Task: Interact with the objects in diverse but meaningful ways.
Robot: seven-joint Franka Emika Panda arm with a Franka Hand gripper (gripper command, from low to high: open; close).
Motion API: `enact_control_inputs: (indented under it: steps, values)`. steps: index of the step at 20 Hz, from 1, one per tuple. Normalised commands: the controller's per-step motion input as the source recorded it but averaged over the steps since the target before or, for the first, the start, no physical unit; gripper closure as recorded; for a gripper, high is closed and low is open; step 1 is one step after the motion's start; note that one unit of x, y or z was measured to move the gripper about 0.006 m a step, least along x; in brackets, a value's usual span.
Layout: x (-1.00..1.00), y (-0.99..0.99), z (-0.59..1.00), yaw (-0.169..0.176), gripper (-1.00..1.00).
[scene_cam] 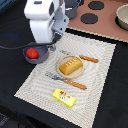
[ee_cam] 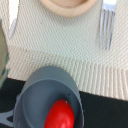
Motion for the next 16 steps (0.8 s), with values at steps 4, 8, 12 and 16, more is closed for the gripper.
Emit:
enact_control_inputs:
  steps: [4,8,12,16]
  values:
    - [0.59,-0.08,-0.08,0.103,-1.00]
    - [0.59,-0.13,0.00,0.065,-1.00]
    - [0.61,-0.12,0.28,0.010,-1.00]
    - [0.82,-0.04,0.49,0.000,-1.00]
